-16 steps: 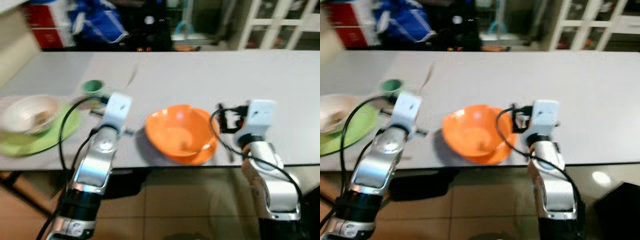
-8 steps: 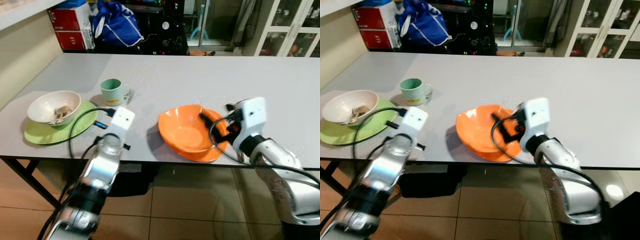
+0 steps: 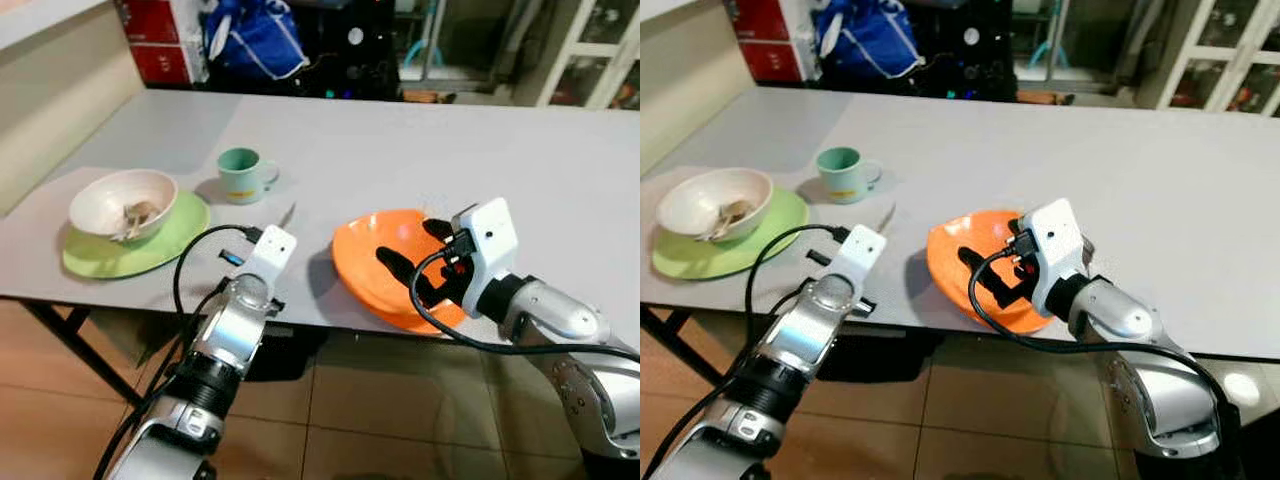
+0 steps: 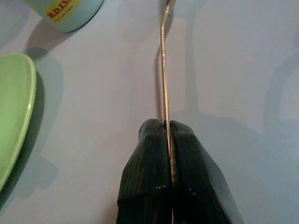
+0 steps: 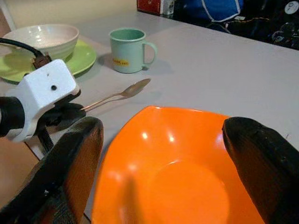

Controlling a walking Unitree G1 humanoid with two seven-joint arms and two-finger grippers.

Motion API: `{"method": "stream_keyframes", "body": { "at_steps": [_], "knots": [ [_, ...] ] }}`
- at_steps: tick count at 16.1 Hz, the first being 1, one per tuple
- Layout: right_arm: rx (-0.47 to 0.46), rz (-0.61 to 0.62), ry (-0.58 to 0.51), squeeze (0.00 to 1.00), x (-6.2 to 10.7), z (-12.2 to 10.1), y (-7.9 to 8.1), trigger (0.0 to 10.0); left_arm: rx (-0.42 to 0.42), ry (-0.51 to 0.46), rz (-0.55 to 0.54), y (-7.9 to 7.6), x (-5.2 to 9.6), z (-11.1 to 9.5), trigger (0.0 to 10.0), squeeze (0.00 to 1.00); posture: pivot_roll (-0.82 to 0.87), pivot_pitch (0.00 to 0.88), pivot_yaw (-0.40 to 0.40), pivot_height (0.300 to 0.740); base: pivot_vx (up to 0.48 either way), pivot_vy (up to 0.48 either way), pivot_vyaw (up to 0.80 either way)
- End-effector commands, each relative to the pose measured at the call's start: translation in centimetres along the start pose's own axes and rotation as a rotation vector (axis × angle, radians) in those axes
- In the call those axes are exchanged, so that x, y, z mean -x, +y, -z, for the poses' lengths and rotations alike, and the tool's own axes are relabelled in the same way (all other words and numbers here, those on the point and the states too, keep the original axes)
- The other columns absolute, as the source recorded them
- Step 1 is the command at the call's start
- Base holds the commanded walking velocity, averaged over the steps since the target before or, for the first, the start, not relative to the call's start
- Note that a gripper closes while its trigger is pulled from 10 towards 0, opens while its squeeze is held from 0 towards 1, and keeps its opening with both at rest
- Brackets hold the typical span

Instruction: Setting the table

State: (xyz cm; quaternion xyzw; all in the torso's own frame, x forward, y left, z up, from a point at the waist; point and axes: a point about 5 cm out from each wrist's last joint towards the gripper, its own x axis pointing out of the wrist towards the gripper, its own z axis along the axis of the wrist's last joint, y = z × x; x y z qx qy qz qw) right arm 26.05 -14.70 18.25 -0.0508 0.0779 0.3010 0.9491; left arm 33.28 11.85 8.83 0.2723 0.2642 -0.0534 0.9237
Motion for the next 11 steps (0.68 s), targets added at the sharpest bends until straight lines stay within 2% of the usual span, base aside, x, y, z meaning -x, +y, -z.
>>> {"method": "stream_keyframes", "body": {
  "at_steps": [1, 5, 9, 10, 11],
  "knots": [
    [0.011, -0.025, -0.001, 0.00, 0.3, -0.3, 0.3, 10.0, 0.011, -0.009, 0.013, -0.1, -0.1, -0.6, 10.0, 0.00, -0.04, 0.000, 0.037, 0.740, 0.000, 0.000, 0.00],
    [0.019, -0.035, 0.011, 0.00, 0.4, -0.3, 0.3, 10.0, 0.064, -0.015, 0.065, -1.0, 0.0, -1.1, 10.0, 0.00, -0.04, 0.000, 0.037, 0.740, 0.000, 0.000, 0.00],
    [0.022, -0.042, 0.017, 0.00, 0.4, -0.3, 0.3, 10.0, 0.112, -0.019, 0.076, -1.2, 0.0, -1.6, 10.0, 0.00, -0.04, 0.000, 0.036, 0.740, 0.000, 0.000, 0.00],
    [0.023, -0.041, 0.017, 0.00, 0.4, -0.3, 0.2, 10.0, 0.136, -0.031, 0.078, -1.2, 0.0, -1.8, 10.0, 0.00, -0.04, 0.000, 0.036, 0.740, 0.000, 0.000, 0.00],
    [0.025, -0.039, 0.015, 0.00, 0.4, -0.4, 0.2, 10.0, 0.195, -0.048, 0.097, -1.2, 0.1, -2.1, 10.0, 0.00, -0.04, 0.000, 0.036, 0.740, 0.000, 0.000, 0.00]
  ]
}}
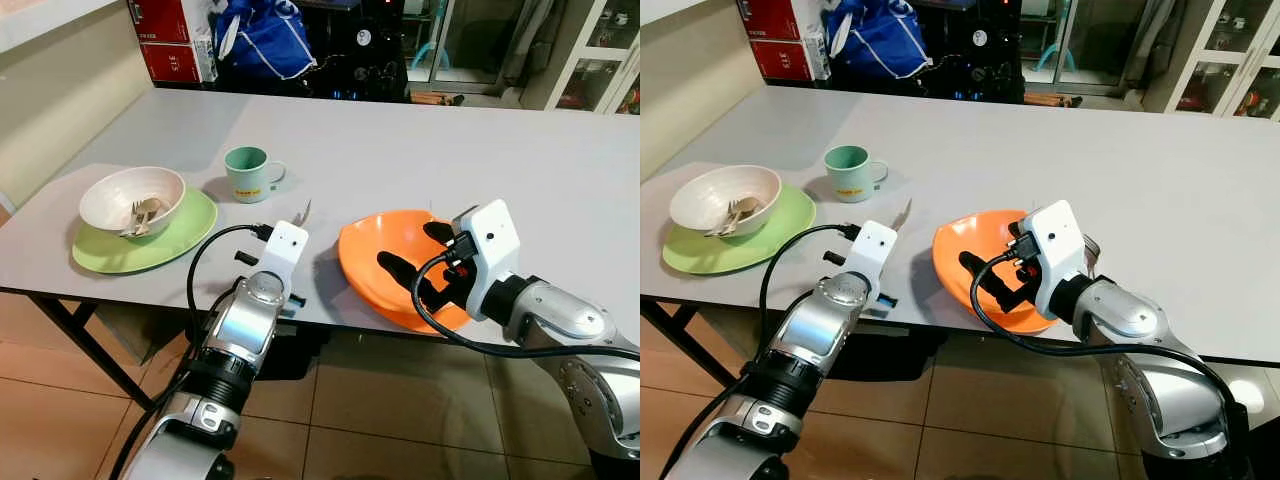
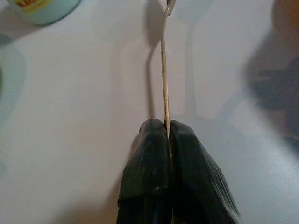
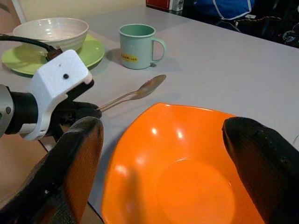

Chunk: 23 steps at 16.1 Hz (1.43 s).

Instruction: Setting the table

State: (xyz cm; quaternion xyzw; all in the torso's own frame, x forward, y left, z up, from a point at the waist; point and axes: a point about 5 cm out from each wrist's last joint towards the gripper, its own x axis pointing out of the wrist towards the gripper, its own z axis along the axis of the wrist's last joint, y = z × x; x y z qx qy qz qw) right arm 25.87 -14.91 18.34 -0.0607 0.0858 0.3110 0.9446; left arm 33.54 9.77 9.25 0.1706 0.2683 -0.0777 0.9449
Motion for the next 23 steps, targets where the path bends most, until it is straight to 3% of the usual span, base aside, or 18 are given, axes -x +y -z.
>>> {"method": "stream_keyframes", "body": {
  "at_steps": [1, 3, 5, 7, 16, 18, 19, 21, 23],
  "knots": [
    [0.011, -0.019, -0.006, 0.00, 0.1, -0.4, 0.2, 10.0, 0.025, -0.029, -0.010, 0.2, 0.0, -0.9, 10.0, 0.00, -0.04, 0.000, 0.036, 0.740, 0.000, 0.000, 0.00],
    [0.013, -0.020, -0.006, 0.00, 0.1, -0.4, 0.2, 10.0, 0.043, -0.023, 0.001, 0.2, -0.1, -1.0, 10.0, 0.04, -0.04, 0.000, 0.037, 0.740, 0.000, 0.000, 0.00],
    [0.014, -0.020, -0.006, 0.00, 0.1, -0.4, 0.1, 10.0, 0.053, -0.016, 0.005, 0.2, -0.1, -0.9, 10.0, 0.57, -0.04, 0.000, 0.036, 0.740, 0.000, 0.000, 0.00],
    [0.017, -0.017, -0.006, 0.00, 0.1, -0.4, 0.1, 10.0, 0.058, -0.015, 0.013, 0.1, -0.1, -0.9, 10.0, 1.00, -0.04, 0.000, 0.036, 0.740, 0.000, 0.000, 0.00],
    [0.028, 0.004, -0.006, 0.00, 0.2, -0.5, -0.4, 10.0, 0.061, -0.044, 0.013, 0.1, 0.1, -1.9, 10.0, 1.00, -0.04, 0.000, 0.035, 0.740, 0.000, 0.000, 0.00],
    [0.030, 0.005, -0.007, 0.00, 0.2, -0.5, -0.4, 10.0, 0.057, -0.071, -0.025, 0.7, 0.1, -2.2, 10.0, 0.10, -0.04, 0.000, 0.037, 0.740, 0.000, 0.000, 0.00],
    [0.030, 0.004, -0.008, 0.00, 0.2, -0.6, -0.4, 10.0, 0.060, -0.089, -0.040, 1.1, 0.2, -2.5, 10.0, 0.00, -0.04, 0.000, 0.037, 0.740, 0.000, 0.000, 0.00],
    [0.030, 0.001, -0.008, 0.00, 0.2, -0.6, -0.4, 10.0, 0.090, -0.139, -0.046, 1.7, 0.5, -3.2, 10.0, 0.00, -0.04, 0.000, 0.037, 0.740, 0.000, 0.000, 0.00],
    [0.025, -0.005, -0.010, 0.00, 0.2, -0.6, -0.3, 10.0, 0.023, -0.120, -0.116, 2.9, 0.3, -2.7, 10.0, 0.00, -0.04, 0.000, 0.036, 0.740, 0.000, 0.000, 0.00]
  ]
}}
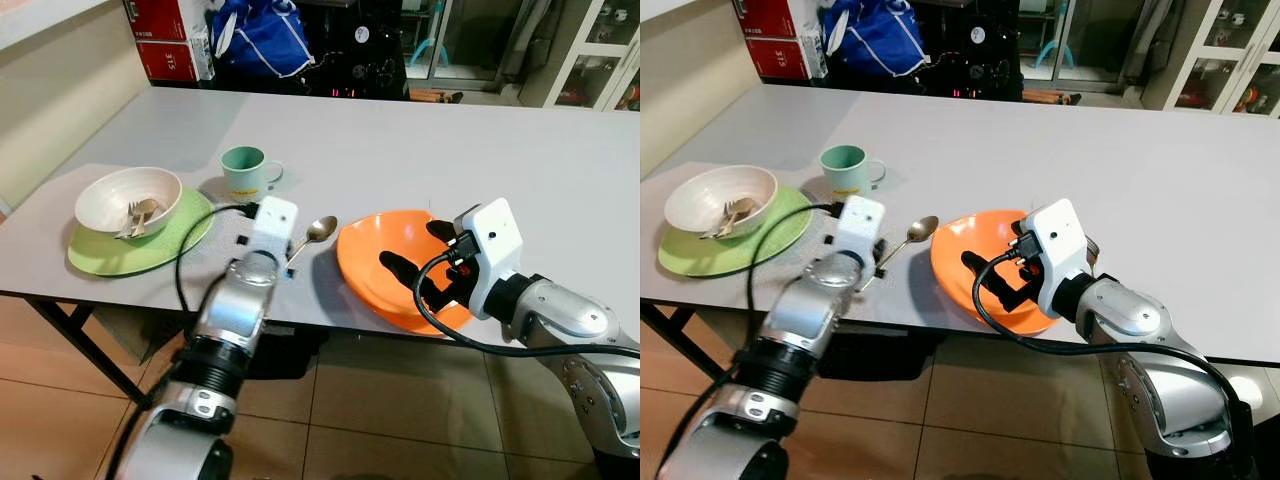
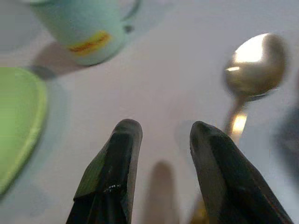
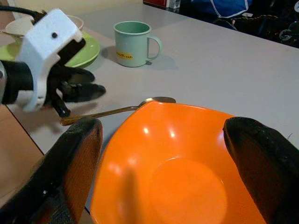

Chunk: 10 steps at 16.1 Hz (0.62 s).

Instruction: Setting the table

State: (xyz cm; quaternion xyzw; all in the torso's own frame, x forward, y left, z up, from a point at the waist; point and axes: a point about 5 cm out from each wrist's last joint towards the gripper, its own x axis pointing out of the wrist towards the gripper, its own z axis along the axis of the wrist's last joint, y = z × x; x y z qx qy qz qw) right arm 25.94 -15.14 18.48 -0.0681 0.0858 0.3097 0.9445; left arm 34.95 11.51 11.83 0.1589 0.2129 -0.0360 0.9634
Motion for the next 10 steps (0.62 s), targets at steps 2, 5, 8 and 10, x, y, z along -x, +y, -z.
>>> {"method": "stream_keyframes", "body": {
  "at_steps": [2, 5, 8, 10],
  "knots": [
    [0.009, -0.019, -0.013, 0.00, 0.2, -0.4, 0.0, 10.0, -0.047, -0.007, -0.051, 0.7, -0.2, -0.2, 10.0, 0.00, -0.04, 0.000, 0.036, 0.740, 0.000, 0.000, 0.00],
    [0.009, -0.043, -0.006, 0.00, 0.3, -0.2, 0.3, 10.0, -0.089, 0.015, -0.057, 1.1, -0.3, 0.4, 10.0, 0.00, -0.04, 0.000, 0.036, 0.740, 0.000, 0.000, 0.00],
    [0.012, -0.046, -0.005, 0.00, 0.3, -0.2, 0.3, 10.0, -0.113, 0.042, 0.013, -0.1, -0.3, 1.2, 10.0, 0.00, -0.04, 0.000, 0.035, 0.740, 0.000, 0.000, 0.00],
    [0.013, -0.048, -0.003, 0.00, 0.3, -0.2, 0.3, 10.0, -0.108, 0.053, 0.067, -1.0, -0.1, 1.4, 10.0, 0.00, -0.05, 0.000, 0.033, 0.740, 0.000, 0.000, 0.00]
  ]
}}
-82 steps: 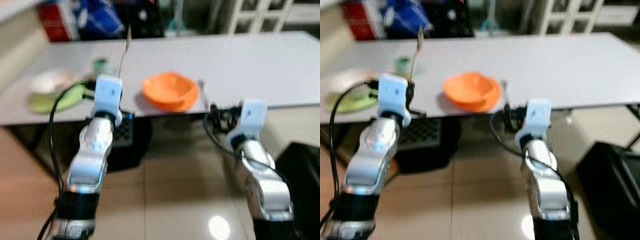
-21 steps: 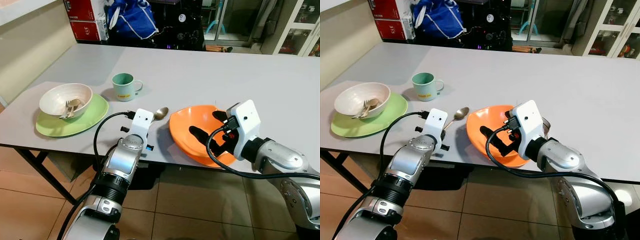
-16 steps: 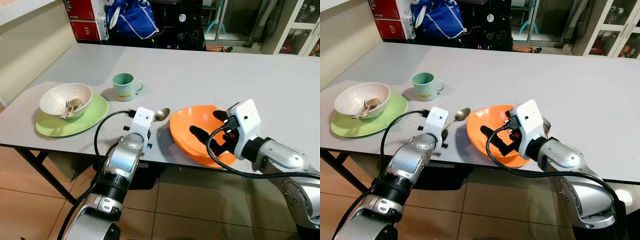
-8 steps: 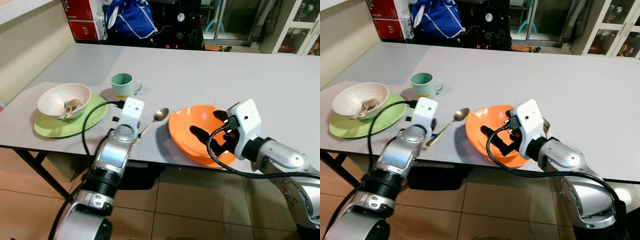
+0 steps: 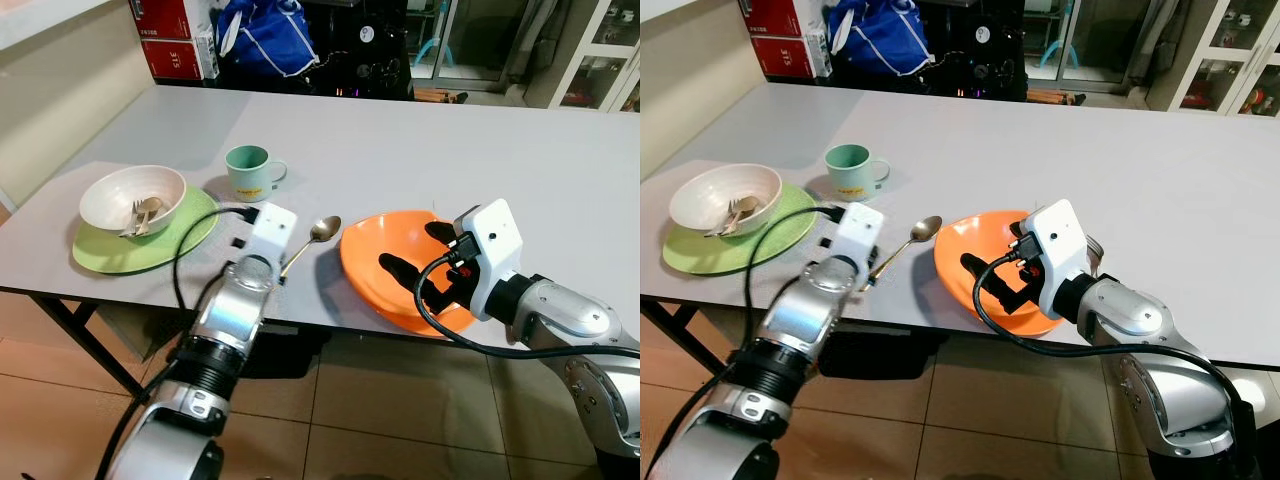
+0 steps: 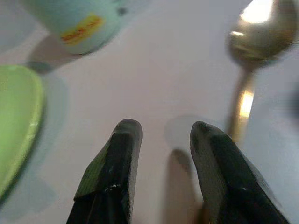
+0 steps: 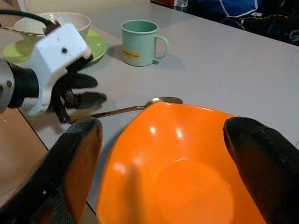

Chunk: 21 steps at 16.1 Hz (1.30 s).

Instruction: Setting the table

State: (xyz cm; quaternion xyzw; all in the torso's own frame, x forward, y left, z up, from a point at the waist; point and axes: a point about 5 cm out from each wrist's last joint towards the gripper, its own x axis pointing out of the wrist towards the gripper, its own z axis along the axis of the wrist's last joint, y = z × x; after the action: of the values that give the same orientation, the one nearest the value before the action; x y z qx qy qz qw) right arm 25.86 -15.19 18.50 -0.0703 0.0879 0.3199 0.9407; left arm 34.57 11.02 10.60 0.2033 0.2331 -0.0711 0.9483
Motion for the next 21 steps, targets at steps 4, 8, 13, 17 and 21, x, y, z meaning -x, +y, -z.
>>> {"method": "stream_keyframes", "body": {
  "at_steps": [4, 8, 13, 17, 21],
  "knots": [
    [0.010, -0.028, -0.006, 0.00, 0.2, -0.2, 0.2, 10.0, -0.013, 0.032, 0.074, -1.0, 0.2, 0.4, 10.0, 0.00, -0.04, 0.000, 0.031, 0.740, 0.000, 0.000, 0.00],
    [0.011, -0.027, -0.008, 0.00, 0.2, -0.3, 0.1, 10.0, 0.013, -0.009, 0.033, -0.3, 0.2, -0.4, 10.0, 0.00, -0.04, 0.000, 0.031, 0.740, 0.000, 0.000, 0.00],
    [0.009, -0.036, -0.004, 0.00, 0.2, -0.2, 0.3, 10.0, 0.025, 0.017, -0.030, 0.8, -0.1, 0.2, 10.0, 0.00, -0.05, 0.000, 0.032, 0.740, 0.000, 0.000, 0.00],
    [0.007, -0.043, 0.000, 0.00, 0.3, -0.1, 0.5, 10.0, 0.011, 0.067, -0.032, 0.9, -0.4, 1.7, 10.0, 0.00, -0.05, 0.000, 0.035, 0.740, 0.000, 0.000, 0.00],
    [0.008, -0.043, 0.003, 0.00, 0.3, 0.0, 0.5, 10.0, 0.006, 0.071, 0.002, 0.5, -0.4, 1.8, 10.0, 0.00, -0.05, 0.000, 0.036, 0.740, 0.000, 0.000, 0.00]
  ]
}}
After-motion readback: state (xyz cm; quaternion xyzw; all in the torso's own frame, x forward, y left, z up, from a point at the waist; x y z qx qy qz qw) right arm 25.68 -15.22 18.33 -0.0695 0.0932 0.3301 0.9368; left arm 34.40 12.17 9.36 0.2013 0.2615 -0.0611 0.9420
